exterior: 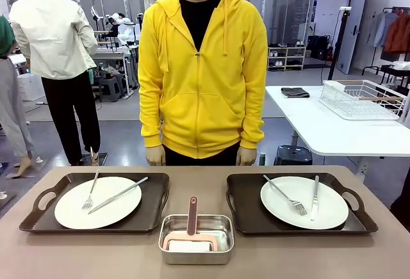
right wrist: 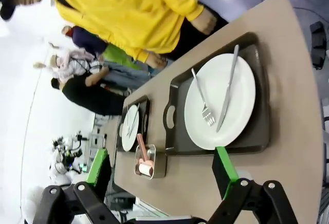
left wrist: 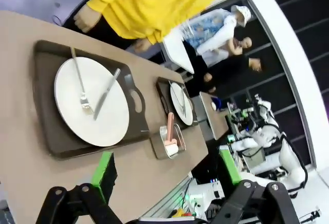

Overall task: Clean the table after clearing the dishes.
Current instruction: When the left (or right) Handle tray is removed, use the left hand (or right hand) to clean the left (or right) side of the table with the Lint Roller.

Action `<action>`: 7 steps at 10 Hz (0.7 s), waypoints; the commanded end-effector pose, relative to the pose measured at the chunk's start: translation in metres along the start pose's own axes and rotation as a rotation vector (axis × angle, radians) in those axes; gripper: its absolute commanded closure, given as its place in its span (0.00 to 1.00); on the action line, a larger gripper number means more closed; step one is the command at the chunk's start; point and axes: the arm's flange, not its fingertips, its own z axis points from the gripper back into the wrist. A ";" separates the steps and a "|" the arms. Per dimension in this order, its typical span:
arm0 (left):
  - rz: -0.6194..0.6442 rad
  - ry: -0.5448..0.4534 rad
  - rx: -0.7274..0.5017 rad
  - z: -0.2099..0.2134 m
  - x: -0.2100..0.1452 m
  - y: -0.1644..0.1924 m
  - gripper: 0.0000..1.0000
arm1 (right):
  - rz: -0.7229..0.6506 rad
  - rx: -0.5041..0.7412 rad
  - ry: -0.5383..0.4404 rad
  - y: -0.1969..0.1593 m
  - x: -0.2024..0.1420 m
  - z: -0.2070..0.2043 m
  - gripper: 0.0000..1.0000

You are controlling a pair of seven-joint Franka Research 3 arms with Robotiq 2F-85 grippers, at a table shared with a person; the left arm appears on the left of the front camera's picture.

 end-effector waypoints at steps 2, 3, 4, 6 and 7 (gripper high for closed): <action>0.032 -0.025 0.031 0.000 0.001 -0.001 0.00 | -0.056 -0.021 -0.082 0.004 -0.016 0.017 0.00; 0.008 -0.009 0.045 -0.011 0.008 0.001 0.00 | -0.012 -0.004 -0.035 -0.003 -0.006 0.013 0.00; 0.016 -0.023 0.018 0.010 -0.004 0.003 0.00 | -0.012 -0.004 -0.035 -0.003 -0.006 0.013 0.00; 0.016 -0.023 0.018 0.010 -0.004 0.003 0.00 | -0.012 -0.004 -0.035 -0.003 -0.006 0.013 0.00; 0.016 -0.023 0.018 0.010 -0.004 0.003 0.00 | -0.012 -0.004 -0.035 -0.003 -0.006 0.013 0.00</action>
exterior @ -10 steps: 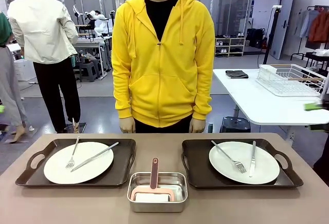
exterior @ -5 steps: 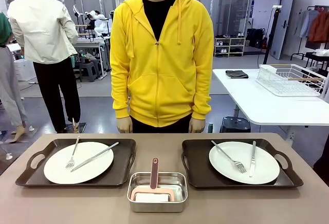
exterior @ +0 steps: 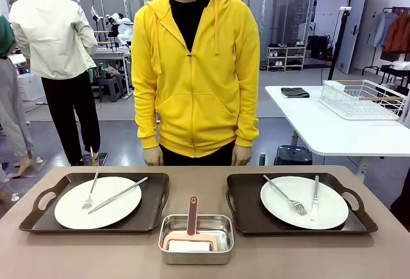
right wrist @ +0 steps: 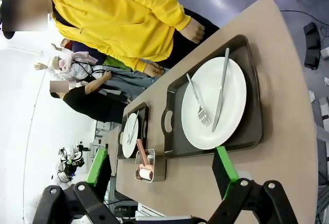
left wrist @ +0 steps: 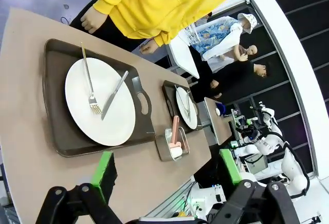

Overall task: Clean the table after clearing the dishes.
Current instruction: When the left (or right) Handle tray is removed, use the left hand (or right hand) to clean the left (or right) side of the table with the Lint Roller.

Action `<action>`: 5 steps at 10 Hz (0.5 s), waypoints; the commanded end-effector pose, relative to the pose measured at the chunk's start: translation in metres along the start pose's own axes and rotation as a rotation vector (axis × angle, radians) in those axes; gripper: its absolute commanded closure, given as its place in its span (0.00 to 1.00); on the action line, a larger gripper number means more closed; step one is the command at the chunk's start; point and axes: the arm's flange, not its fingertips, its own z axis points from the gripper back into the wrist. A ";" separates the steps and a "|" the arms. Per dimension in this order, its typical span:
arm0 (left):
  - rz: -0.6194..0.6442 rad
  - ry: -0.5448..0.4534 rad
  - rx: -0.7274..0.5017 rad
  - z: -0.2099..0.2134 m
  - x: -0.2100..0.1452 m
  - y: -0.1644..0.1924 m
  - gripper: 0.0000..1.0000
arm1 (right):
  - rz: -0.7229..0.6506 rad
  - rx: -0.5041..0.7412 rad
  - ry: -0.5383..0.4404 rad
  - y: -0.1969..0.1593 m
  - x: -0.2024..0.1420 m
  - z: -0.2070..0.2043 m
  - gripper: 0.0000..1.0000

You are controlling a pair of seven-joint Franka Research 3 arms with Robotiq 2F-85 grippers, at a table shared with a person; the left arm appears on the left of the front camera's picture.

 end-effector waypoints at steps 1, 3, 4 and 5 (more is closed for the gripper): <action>0.000 -0.007 -0.009 0.004 -0.002 -0.001 0.00 | 0.011 0.005 0.002 0.002 0.003 0.000 0.00; 0.000 -0.007 -0.009 0.004 -0.002 -0.001 0.00 | 0.011 0.005 0.002 0.002 0.003 0.000 0.00; 0.000 -0.007 -0.009 0.004 -0.002 -0.001 0.00 | 0.011 0.005 0.002 0.002 0.003 0.000 0.00; 0.000 -0.007 -0.009 0.004 -0.002 -0.001 0.00 | 0.011 0.005 0.002 0.002 0.003 0.000 0.00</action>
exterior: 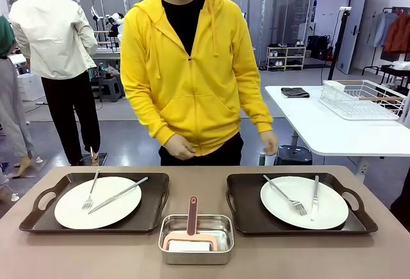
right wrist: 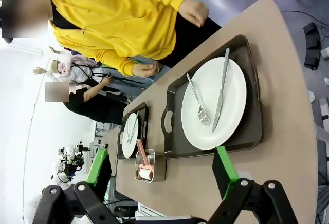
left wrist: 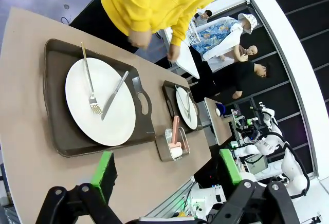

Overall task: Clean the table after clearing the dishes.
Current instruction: When the left (or right) Handle tray is removed, use the left hand (or right hand) to clean the left (or right) side of the table with the Lint Roller.

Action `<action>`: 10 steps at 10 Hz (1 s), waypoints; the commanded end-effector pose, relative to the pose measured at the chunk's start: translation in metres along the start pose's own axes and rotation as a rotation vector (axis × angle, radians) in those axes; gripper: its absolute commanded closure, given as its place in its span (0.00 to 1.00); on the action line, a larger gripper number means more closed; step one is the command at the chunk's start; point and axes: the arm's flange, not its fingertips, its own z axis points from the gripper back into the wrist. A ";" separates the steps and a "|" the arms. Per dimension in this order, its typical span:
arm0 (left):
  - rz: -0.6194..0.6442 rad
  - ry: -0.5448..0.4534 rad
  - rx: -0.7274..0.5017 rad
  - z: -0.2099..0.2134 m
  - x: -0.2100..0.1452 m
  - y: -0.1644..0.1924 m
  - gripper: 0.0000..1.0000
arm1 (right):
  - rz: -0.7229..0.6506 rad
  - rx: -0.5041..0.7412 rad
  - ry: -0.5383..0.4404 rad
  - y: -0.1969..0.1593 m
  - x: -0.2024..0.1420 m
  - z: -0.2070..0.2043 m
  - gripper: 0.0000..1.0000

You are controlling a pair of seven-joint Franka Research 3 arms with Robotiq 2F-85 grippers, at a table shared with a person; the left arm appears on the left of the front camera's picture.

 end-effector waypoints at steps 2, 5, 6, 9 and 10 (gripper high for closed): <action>-0.001 -0.006 -0.009 0.004 -0.002 -0.001 0.00 | 0.010 0.006 0.002 0.002 0.003 0.000 0.00; -0.001 -0.006 -0.009 0.004 -0.002 -0.001 0.00 | 0.010 0.006 0.002 0.002 0.003 0.000 0.00; -0.001 -0.006 -0.009 0.004 -0.002 -0.001 0.00 | 0.010 0.006 0.002 0.002 0.003 0.000 0.00; -0.001 -0.006 -0.009 0.004 -0.002 -0.001 0.00 | 0.010 0.006 0.002 0.002 0.003 0.000 0.00; -0.001 -0.006 -0.009 0.004 -0.002 -0.001 0.00 | 0.010 0.006 0.002 0.002 0.003 0.000 0.00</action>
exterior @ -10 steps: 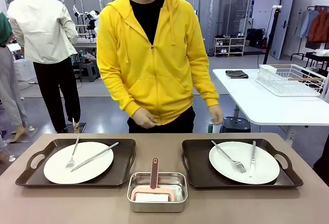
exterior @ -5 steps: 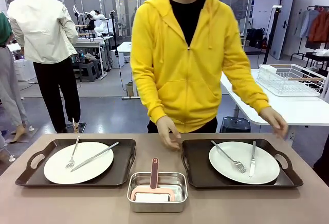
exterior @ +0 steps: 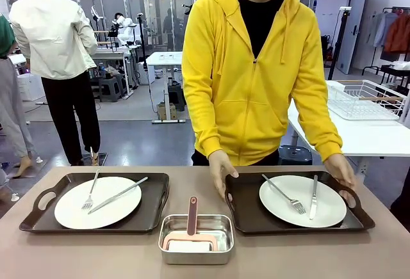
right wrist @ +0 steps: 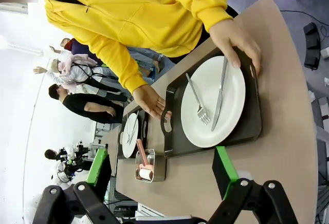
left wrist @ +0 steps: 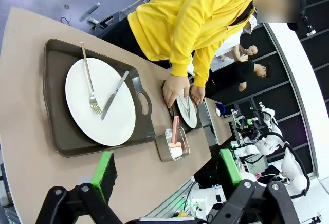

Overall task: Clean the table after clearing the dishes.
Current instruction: When the left (or right) Handle tray is removed, use the left hand (or right hand) to clean the left (or right) side of the table with the Lint Roller.

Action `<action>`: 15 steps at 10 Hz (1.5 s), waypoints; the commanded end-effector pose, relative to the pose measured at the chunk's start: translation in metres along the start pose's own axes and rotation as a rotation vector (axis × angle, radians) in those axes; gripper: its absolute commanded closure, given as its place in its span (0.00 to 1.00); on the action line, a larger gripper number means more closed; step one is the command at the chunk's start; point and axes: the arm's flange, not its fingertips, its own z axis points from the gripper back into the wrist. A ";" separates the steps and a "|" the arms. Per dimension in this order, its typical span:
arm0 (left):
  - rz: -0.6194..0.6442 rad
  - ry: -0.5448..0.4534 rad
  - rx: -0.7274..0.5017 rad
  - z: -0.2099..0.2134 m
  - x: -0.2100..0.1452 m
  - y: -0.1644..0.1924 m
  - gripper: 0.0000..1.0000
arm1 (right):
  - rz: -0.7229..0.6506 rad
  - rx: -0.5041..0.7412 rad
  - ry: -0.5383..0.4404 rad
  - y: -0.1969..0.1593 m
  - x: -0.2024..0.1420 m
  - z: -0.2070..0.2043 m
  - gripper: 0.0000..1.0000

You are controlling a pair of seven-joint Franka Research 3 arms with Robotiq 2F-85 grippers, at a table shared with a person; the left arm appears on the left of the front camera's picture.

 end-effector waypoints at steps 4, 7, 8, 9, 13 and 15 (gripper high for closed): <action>-0.001 -0.006 -0.009 0.004 -0.002 -0.001 0.00 | 0.010 0.006 0.002 0.002 0.003 0.000 0.00; -0.001 -0.006 -0.009 0.004 -0.002 -0.001 0.00 | 0.010 0.006 0.002 0.002 0.003 0.000 0.00; -0.001 -0.006 -0.009 0.004 -0.002 -0.001 0.00 | 0.010 0.006 0.002 0.002 0.003 0.000 0.00; -0.001 -0.006 -0.009 0.004 -0.002 -0.001 0.00 | 0.010 0.006 0.002 0.002 0.003 0.000 0.00; -0.001 -0.006 -0.009 0.004 -0.002 -0.001 0.00 | 0.081 0.014 0.139 0.029 0.018 -0.047 0.00; -0.001 -0.006 -0.009 0.004 -0.002 -0.001 0.00 | 0.191 -0.083 0.250 0.069 0.034 -0.120 0.00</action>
